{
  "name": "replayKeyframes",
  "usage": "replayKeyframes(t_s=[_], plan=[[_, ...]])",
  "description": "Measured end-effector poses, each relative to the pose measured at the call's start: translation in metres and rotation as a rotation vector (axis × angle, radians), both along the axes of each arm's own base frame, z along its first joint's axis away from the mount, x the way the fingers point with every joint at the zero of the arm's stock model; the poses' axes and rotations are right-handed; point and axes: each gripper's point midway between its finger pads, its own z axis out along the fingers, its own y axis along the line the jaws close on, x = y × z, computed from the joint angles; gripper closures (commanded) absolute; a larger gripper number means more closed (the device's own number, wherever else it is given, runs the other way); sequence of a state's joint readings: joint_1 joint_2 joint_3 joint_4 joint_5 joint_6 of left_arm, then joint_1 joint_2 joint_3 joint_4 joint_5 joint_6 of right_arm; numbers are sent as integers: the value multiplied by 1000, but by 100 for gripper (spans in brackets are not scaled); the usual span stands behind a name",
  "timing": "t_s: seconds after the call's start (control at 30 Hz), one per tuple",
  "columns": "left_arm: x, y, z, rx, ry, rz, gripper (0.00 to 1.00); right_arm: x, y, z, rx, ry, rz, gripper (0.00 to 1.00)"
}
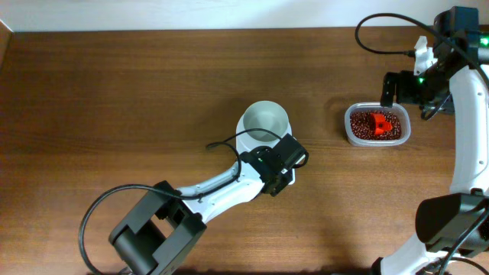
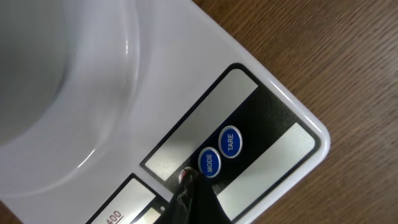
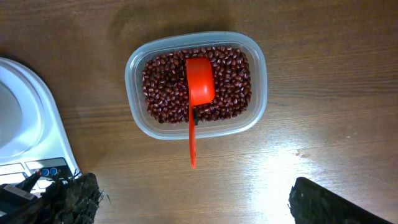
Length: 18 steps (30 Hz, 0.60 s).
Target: Scoop item into bowl and weigh 50g on scale
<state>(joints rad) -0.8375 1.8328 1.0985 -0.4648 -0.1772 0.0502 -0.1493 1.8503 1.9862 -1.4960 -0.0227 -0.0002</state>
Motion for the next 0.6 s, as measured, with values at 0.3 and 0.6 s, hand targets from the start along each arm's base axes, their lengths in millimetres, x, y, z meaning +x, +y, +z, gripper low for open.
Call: replayKeyframes(t_s=[0.3, 0.6], plan=[[3, 0, -2, 8, -13, 5, 100, 0, 0, 0, 0, 0, -1, 1], [4, 0, -2, 10, -20, 5, 100, 0, 0, 0, 0, 0, -1, 1]])
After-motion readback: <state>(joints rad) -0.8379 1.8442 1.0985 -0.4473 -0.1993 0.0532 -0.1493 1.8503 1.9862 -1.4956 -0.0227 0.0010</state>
